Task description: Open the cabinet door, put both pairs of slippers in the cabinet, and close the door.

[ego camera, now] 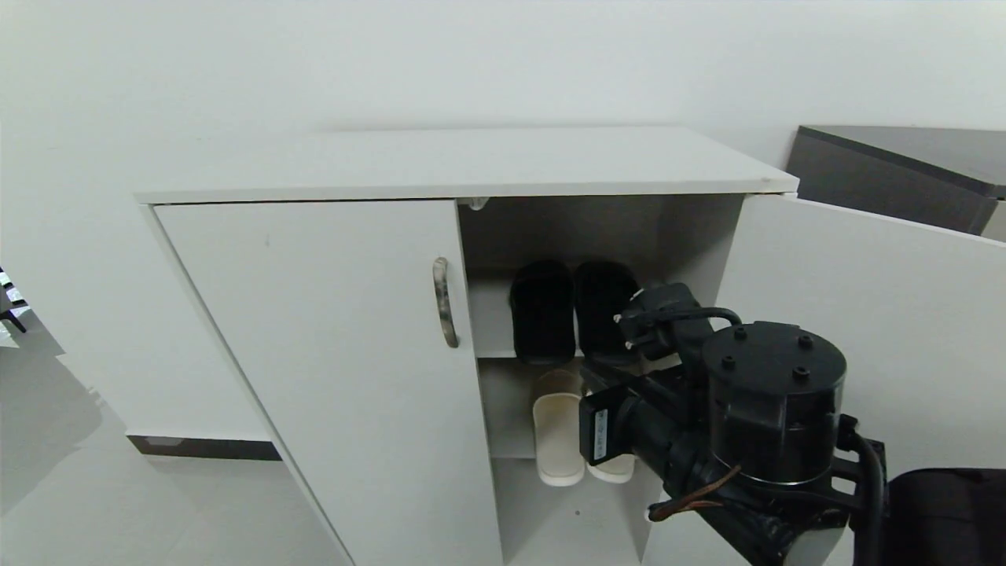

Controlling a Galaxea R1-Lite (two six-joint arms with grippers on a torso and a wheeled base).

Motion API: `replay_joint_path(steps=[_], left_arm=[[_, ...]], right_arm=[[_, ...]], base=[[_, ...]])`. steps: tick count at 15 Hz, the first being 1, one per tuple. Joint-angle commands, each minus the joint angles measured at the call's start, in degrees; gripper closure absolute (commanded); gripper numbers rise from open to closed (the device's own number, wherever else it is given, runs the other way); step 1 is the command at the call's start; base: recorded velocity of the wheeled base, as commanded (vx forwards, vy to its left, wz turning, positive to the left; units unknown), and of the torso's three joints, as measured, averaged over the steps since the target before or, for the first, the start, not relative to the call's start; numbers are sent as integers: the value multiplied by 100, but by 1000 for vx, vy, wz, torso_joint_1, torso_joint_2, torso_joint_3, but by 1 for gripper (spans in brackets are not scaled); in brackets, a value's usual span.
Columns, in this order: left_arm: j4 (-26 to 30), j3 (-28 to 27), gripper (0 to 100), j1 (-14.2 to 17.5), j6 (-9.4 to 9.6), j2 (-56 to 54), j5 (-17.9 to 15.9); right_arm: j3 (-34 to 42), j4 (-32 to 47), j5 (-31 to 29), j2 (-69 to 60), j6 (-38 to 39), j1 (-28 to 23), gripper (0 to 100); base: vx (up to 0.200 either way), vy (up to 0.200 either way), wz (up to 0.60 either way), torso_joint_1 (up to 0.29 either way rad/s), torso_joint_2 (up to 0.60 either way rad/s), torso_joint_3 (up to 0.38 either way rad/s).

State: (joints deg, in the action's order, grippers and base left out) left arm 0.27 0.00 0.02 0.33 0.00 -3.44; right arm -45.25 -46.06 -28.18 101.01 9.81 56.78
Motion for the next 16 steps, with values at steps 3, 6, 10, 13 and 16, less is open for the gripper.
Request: replay_joint_path(steps=[3, 6, 10, 13, 16], left_arm=[[0, 0, 100, 6, 2, 9, 1], [0, 0, 100, 6, 2, 9, 1], [0, 0, 100, 6, 2, 9, 1], [0, 0, 100, 6, 2, 9, 1], [-9, 0, 100, 6, -7, 9, 1]], right_arm=[[289, 9, 182, -134, 3, 52, 100], [579, 9, 445, -152, -6, 52, 100], [693, 0, 762, -143, 12, 8, 100], [1001, -325, 1078, -152, -67, -9, 100], [1115, -510, 1157, -117, -102, -45, 100]], base=[[-200, 0, 0, 2, 2, 1], [-200, 0, 0, 2, 2, 4], [-200, 0, 0, 0, -1, 0], [-200, 0, 0, 1, 4, 4], [-67, 0, 0, 1, -1, 1]])
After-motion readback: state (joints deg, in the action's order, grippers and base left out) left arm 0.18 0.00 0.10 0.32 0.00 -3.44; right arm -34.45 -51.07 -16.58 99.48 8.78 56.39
